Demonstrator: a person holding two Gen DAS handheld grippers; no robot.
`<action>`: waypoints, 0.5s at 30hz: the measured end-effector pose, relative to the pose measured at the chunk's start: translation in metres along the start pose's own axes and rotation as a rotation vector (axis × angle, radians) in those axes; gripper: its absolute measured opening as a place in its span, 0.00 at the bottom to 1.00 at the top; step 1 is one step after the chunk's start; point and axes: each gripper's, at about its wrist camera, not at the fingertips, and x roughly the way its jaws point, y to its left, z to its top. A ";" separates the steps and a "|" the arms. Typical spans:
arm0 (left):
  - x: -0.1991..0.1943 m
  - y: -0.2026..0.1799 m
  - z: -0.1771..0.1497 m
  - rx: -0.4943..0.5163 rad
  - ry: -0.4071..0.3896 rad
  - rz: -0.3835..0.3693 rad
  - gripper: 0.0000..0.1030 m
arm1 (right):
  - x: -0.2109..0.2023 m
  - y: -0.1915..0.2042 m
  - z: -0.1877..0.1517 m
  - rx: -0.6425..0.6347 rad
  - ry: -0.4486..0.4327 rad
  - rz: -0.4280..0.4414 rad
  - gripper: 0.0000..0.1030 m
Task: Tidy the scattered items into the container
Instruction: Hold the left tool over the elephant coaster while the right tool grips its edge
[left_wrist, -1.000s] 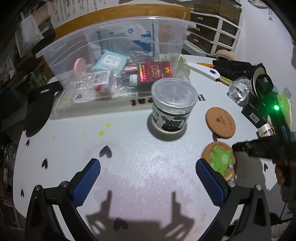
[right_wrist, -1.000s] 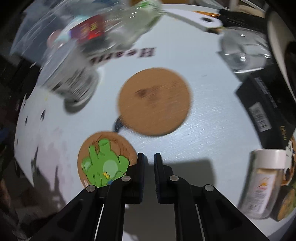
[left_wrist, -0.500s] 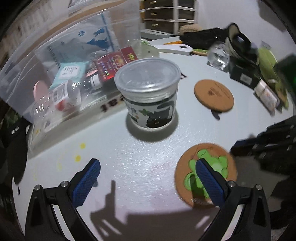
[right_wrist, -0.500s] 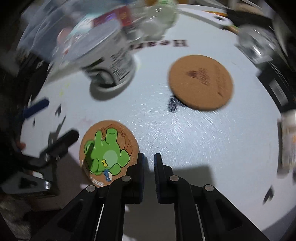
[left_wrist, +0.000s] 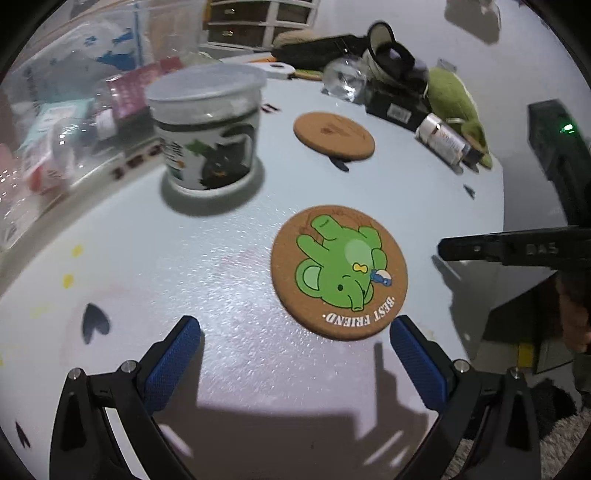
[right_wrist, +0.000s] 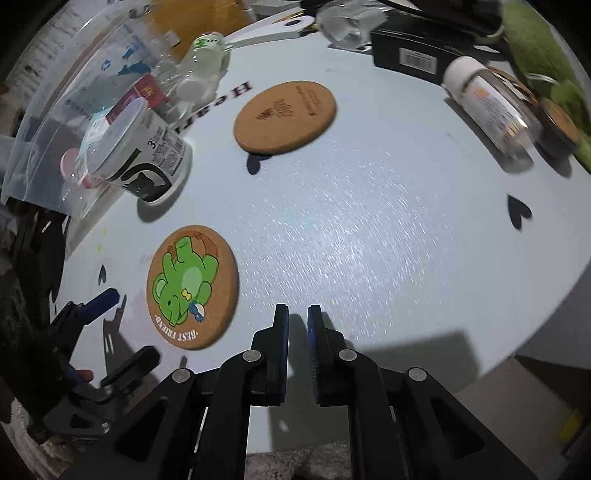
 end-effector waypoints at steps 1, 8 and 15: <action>0.003 -0.001 0.002 0.005 -0.003 0.009 0.98 | 0.009 0.006 0.007 0.007 -0.005 -0.006 0.11; 0.017 0.000 0.020 0.006 0.010 0.061 0.88 | 0.005 0.002 0.007 0.037 -0.031 -0.026 0.11; 0.024 -0.043 0.020 0.143 0.015 -0.033 0.87 | 0.003 -0.017 0.012 0.085 -0.023 -0.017 0.11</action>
